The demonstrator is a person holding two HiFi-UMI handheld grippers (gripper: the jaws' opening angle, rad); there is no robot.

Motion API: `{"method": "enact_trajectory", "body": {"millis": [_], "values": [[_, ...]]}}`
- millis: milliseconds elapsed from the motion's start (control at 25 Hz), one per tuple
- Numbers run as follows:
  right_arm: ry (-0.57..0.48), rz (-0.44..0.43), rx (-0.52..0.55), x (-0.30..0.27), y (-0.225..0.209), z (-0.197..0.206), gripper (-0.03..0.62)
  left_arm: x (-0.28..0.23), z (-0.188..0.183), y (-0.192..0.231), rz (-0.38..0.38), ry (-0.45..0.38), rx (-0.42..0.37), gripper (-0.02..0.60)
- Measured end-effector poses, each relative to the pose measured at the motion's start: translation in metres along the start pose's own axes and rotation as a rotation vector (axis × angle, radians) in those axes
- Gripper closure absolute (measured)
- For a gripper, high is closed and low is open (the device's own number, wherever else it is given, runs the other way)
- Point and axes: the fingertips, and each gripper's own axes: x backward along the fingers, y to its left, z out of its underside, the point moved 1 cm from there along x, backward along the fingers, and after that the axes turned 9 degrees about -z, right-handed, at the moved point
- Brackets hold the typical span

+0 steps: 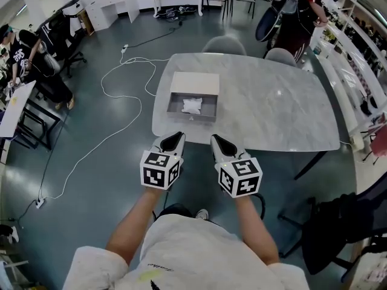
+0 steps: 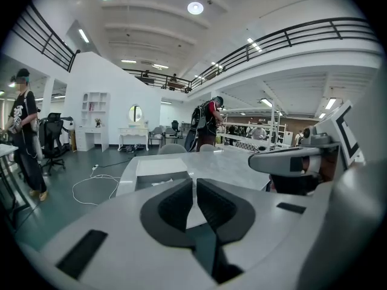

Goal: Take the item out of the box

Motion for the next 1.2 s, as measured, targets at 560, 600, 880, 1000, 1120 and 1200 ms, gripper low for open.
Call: {"method": "enact_trajectory", "body": {"millis": [560, 600, 880, 1000, 1120, 1200], "values": [[0.029, 0.019, -0.009, -0.047, -0.045, 0.002, 0.589, -0.08, 0.001, 0.02, 0.092, 0.069, -0.141, 0.555], [0.032, 0.023, -0.01, -0.052, -0.05, 0.001, 0.589, -0.089, 0.001, 0.021, 0.101, 0.074, -0.159, 0.555], [0.034, 0.045, -0.028, -0.093, -0.083, -0.015, 0.589, -0.142, -0.003, 0.035, 0.193, 0.135, -0.26, 0.555], [0.034, 0.055, -0.036, -0.108, -0.094, -0.018, 0.589, -0.16, -0.001, 0.04, 0.233, 0.157, -0.307, 0.555], [0.04, 0.07, -0.044, -0.119, -0.103, -0.02, 0.589, -0.177, 0.004, 0.045, 0.278, 0.189, -0.349, 0.555], [0.043, 0.082, -0.048, -0.126, -0.109, -0.021, 0.589, -0.188, 0.01, 0.047, 0.311, 0.219, -0.394, 0.554]]}}
